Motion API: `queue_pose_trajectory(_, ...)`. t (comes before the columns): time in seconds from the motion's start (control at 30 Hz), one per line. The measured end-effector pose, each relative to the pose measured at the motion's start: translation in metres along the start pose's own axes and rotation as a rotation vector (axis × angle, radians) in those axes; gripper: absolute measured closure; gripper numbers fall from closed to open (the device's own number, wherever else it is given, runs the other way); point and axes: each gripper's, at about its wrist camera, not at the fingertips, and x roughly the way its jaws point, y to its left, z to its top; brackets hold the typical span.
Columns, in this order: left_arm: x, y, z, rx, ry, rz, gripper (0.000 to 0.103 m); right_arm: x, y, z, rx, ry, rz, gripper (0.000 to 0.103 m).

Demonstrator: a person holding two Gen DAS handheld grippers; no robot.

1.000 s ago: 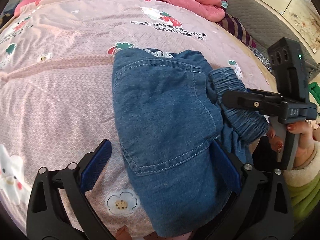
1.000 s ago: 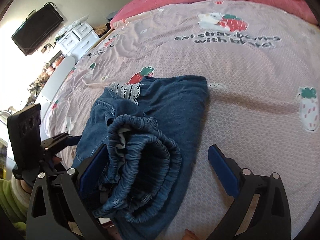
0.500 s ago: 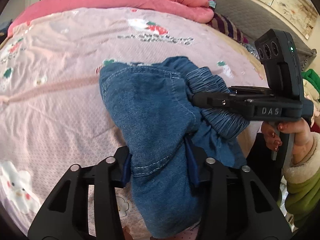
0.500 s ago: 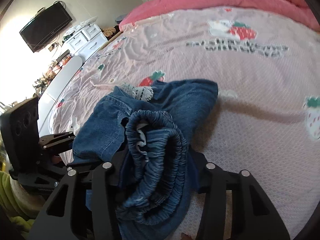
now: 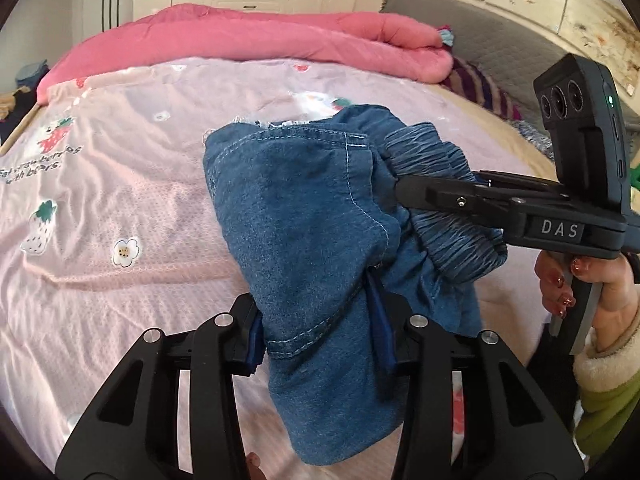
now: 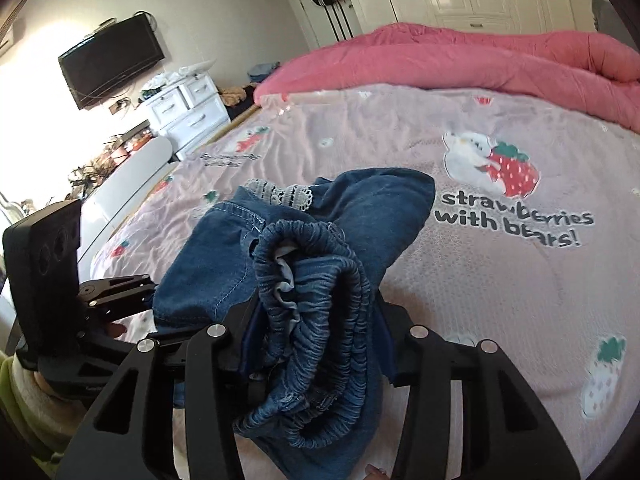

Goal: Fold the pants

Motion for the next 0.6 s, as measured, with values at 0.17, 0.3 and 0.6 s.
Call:
queue_pose_trajectory(0.17, 0.026, 0.011, -0.008, -0.016, 0.05, 0.017, 0.066, 0.03, -0.012, -0.008, 0.029, 0.072, -0.023, 0.057)
queue_pose_trajectory(0.3, 0.031, 0.012, -0.013, -0.022, 0.053, 0.022, 0.062, 0.037, -0.02, -0.014, 0.063, 0.08, -0.023, 0.051)
queue_pose_trajectory(0.6, 0.038, 0.019, -0.02, -0.052, 0.064, 0.018, 0.054, 0.051, -0.037, -0.026, 0.152, 0.122, -0.034, 0.028)
